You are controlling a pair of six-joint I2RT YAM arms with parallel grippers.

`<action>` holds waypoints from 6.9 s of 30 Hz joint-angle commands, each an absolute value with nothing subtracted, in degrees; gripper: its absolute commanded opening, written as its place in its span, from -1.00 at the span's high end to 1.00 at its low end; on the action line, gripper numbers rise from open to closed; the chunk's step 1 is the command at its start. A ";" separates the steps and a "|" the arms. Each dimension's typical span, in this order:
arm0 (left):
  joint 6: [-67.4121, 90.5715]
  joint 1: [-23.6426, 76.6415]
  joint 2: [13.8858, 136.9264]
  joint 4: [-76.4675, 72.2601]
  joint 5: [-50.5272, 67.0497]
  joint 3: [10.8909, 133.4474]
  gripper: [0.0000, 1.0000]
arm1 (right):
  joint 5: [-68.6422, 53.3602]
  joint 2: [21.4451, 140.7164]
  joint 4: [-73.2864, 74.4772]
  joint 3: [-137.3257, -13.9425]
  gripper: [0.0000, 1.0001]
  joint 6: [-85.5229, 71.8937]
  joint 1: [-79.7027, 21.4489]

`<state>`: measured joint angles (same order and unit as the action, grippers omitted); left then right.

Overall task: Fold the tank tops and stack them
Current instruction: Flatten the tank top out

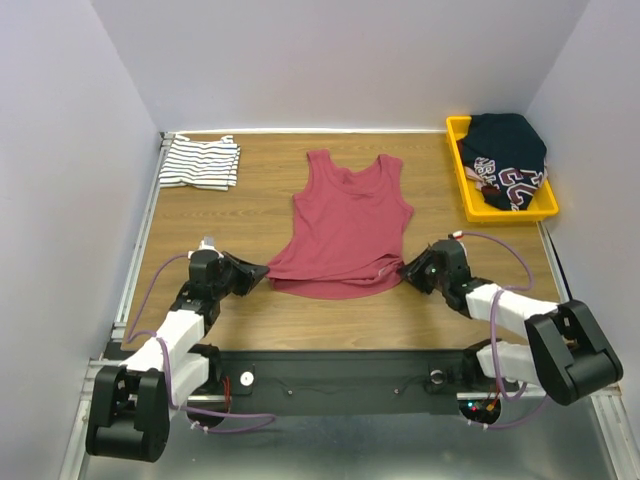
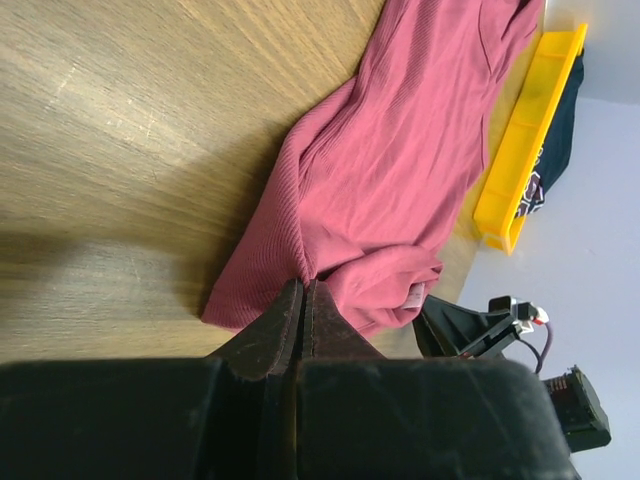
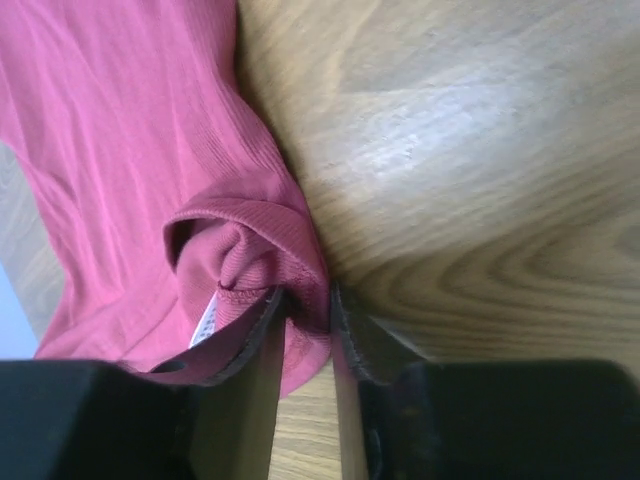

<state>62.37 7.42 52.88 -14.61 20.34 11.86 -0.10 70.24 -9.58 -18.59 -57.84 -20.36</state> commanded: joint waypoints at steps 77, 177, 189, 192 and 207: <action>66.98 -1.85 50.75 -7.74 25.84 52.06 1.00 | 26.04 80.52 51.09 -85.01 0.99 -22.41 -39.35; 62.93 8.62 80.78 -18.81 31.82 38.93 1.00 | 17.84 85.34 1.67 -42.10 0.75 -36.30 -19.51; 61.08 3.34 77.96 -15.03 32.25 39.29 1.00 | 16.54 72.97 7.82 -36.31 0.96 -36.03 -14.15; 60.56 3.34 78.31 -14.59 32.69 39.20 1.00 | 13.11 67.79 7.91 -32.97 0.45 -36.65 -14.15; 58.97 3.43 77.17 -13.36 32.43 37.27 1.00 | 7.47 64.60 8.96 -32.87 0.01 -40.87 -14.15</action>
<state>60.51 3.40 79.70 -13.47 31.73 37.04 8.54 66.89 10.11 -31.83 -39.51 -14.20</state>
